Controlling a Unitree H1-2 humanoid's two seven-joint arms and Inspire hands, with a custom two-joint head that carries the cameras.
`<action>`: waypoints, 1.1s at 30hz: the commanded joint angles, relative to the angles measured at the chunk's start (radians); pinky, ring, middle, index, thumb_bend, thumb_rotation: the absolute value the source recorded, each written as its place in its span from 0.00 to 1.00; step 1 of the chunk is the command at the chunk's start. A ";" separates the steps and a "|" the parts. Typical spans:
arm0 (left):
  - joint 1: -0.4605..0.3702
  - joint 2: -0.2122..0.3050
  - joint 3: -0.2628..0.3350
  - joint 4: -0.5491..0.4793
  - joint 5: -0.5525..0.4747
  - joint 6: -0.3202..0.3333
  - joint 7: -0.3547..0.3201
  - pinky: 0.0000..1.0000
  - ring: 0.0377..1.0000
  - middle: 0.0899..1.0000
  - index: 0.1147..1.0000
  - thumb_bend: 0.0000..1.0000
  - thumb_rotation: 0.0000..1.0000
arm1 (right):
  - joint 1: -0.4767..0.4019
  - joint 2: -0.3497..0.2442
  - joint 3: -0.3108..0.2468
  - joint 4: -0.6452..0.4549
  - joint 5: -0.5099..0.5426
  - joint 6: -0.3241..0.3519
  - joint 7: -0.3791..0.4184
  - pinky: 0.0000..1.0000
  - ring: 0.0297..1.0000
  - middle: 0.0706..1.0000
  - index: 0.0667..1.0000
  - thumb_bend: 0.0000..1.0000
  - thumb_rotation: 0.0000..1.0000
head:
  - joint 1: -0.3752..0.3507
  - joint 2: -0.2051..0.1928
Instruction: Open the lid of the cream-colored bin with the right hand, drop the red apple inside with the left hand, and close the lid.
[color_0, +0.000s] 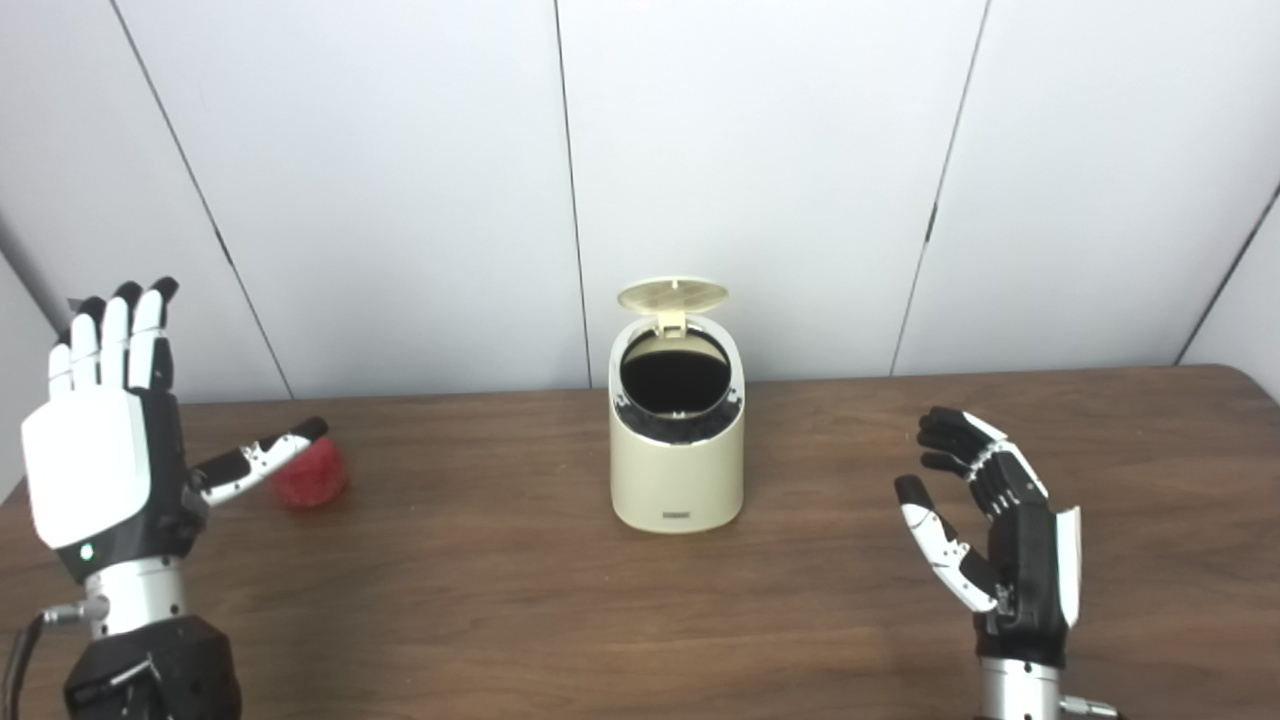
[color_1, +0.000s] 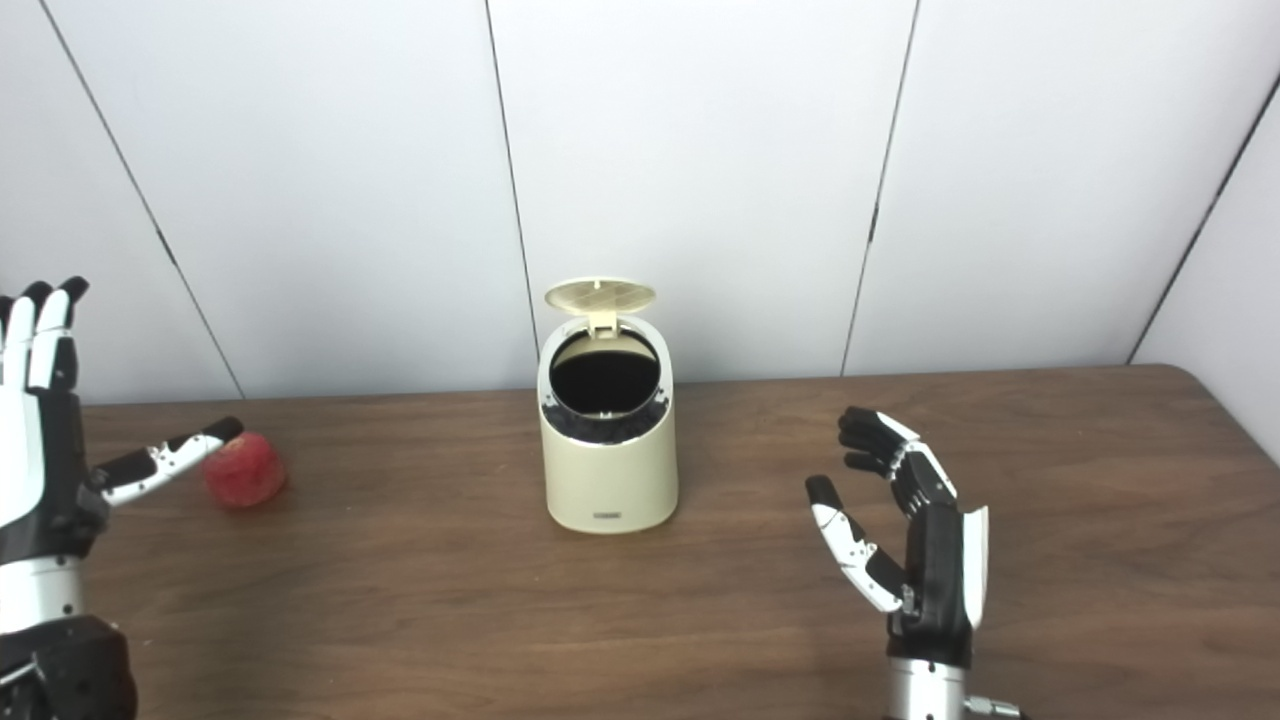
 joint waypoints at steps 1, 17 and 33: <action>-0.060 0.027 0.006 0.029 -0.034 0.034 -0.019 0.91 0.99 0.97 0.97 1.00 0.36 | -0.030 -0.003 0.000 -0.013 0.000 -0.037 0.007 0.63 0.69 0.69 0.68 0.22 0.28 | 0.003 0.000; -0.281 0.157 -0.152 0.466 -0.211 0.197 -0.182 0.61 0.82 0.84 0.80 1.00 0.36 | -0.028 0.003 -0.020 -0.002 -0.031 -0.037 0.006 0.65 0.69 0.69 0.69 0.22 0.30 | 0.024 -0.011; -0.318 0.190 -0.293 0.642 -0.243 0.225 -0.168 0.66 0.84 0.87 0.82 1.00 0.44 | -0.032 -0.006 -0.032 0.006 -0.001 -0.037 0.025 0.64 0.68 0.68 0.68 0.21 0.26 | 0.083 -0.034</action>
